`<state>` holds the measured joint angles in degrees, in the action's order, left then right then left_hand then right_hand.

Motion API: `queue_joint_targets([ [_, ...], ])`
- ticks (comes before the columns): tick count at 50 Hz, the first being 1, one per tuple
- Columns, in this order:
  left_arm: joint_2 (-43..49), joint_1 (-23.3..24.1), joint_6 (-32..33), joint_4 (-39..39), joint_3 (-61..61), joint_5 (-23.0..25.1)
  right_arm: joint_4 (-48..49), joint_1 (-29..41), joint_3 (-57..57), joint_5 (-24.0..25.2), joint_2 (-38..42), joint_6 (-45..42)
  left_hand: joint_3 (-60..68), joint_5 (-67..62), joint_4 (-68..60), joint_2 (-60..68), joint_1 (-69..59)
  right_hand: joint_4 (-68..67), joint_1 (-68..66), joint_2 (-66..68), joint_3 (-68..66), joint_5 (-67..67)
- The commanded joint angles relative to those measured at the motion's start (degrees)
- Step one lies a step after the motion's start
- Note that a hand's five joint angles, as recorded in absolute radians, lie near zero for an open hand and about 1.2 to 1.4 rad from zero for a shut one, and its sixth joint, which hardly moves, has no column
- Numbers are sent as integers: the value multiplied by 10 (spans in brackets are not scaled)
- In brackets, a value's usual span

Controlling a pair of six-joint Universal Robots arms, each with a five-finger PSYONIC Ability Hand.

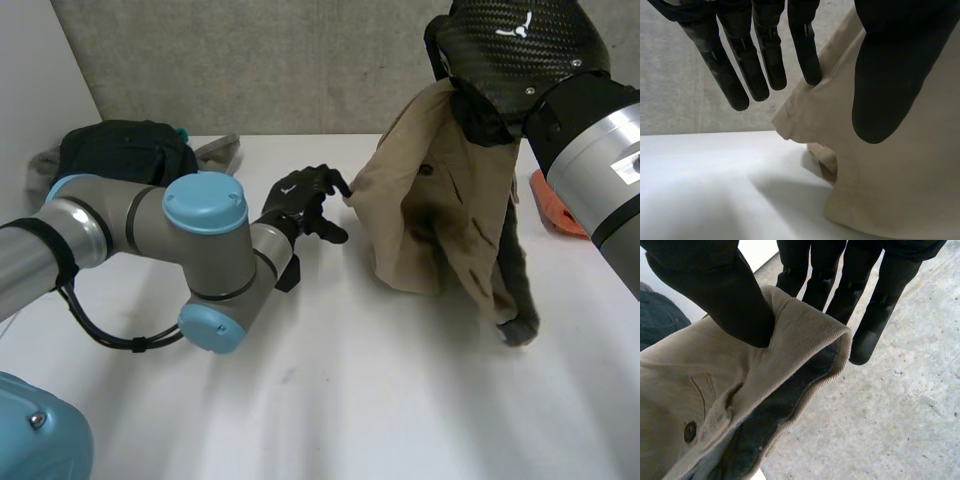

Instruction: Fold the laundry.

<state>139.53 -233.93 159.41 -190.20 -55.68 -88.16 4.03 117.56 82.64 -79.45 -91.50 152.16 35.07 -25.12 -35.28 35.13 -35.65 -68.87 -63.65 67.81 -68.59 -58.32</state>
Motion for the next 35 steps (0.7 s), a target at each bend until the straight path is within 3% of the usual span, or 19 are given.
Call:
queue_joint_targets([
  [1, -75, -18, 2, -2, -99, -3, 0, -4, 10, 4, 1, 1, 43, -42, -41, 42, -37, -111, -164, 122, -114, -117],
  [7, -115, -57, 6, -27, -117, 3, 0, 2, 10, 6, 1, 0, -101, 101, 103, -101, 106, -111, -164, 122, -114, -117],
  [20, 7, -29, 4, -33, -10, 84, 0, 3, 10, 0, -7, 2, -86, 86, 88, -86, 91, -111, -164, 122, -114, -117],
  [23, 29, -25, 5, -32, 9, 82, -1, -4, 10, -1, -10, 2, 62, -61, -60, 61, -56, -111, -164, 122, -114, -117],
  [24, 30, -25, 6, -32, 11, 81, -1, -5, 11, -1, -10, 1, 169, -169, -167, 169, -163, -111, -164, 122, -114, -117],
  [25, 30, -27, 6, -32, 12, 77, -1, -5, 11, -2, -10, 0, 425, -425, -423, 424, -419, -111, -164, 122, -114, -117],
  [30, -11, -35, 28, -19, 0, 39, -11, -12, 9, -3, -7, -2, 449, -449, -447, 449, -444, -111, -164, 122, -114, -117],
  [35, -156, -75, 108, 8, -63, 4, -45, -79, -3, -4, -4, -5, 449, -449, -447, 449, -444, -111, -164, 122, -114, -117],
])
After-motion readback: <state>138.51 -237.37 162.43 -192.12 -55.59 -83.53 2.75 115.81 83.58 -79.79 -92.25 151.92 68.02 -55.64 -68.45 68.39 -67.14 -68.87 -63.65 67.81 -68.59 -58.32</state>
